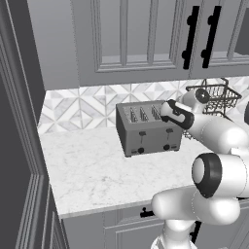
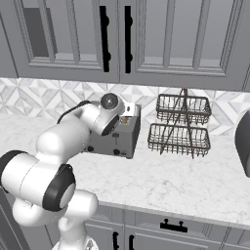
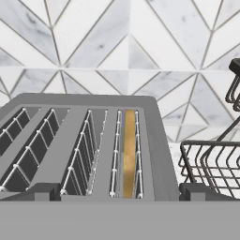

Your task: Start the toaster. Once the lever pops up, take the bread to the plate on the dining counter.

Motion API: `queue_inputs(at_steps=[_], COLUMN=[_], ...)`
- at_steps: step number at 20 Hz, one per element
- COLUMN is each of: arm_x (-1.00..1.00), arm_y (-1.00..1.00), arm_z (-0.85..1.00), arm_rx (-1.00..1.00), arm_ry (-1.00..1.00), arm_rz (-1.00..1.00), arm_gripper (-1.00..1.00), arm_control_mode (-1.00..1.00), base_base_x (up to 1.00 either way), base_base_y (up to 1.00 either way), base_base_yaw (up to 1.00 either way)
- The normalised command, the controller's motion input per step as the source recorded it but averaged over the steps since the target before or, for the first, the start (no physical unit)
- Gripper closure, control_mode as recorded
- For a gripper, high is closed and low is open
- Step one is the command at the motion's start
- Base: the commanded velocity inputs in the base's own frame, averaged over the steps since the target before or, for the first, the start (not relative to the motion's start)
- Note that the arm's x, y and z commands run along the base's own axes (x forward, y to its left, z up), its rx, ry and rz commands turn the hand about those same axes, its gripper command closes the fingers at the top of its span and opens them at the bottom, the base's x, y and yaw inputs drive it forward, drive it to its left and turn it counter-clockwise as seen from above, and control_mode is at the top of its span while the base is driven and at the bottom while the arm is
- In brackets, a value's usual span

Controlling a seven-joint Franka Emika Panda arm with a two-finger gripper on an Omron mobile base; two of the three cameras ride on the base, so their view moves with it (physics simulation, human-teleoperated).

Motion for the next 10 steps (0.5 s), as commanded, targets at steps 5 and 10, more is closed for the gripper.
queue_inputs(at_steps=[5,10], arm_x=[0.00,0.00], arm_y=[0.00,0.00], arm_z=[0.00,0.00], arm_rx=[0.00,0.00], arm_ry=[0.00,0.00], arm_rz=[0.00,0.00], arm_gripper=[-1.00,-1.00], arm_control_mode=[-1.00,-1.00], base_base_x=[0.00,0.00], base_base_y=[0.00,0.00], base_base_yaw=[0.00,0.00])
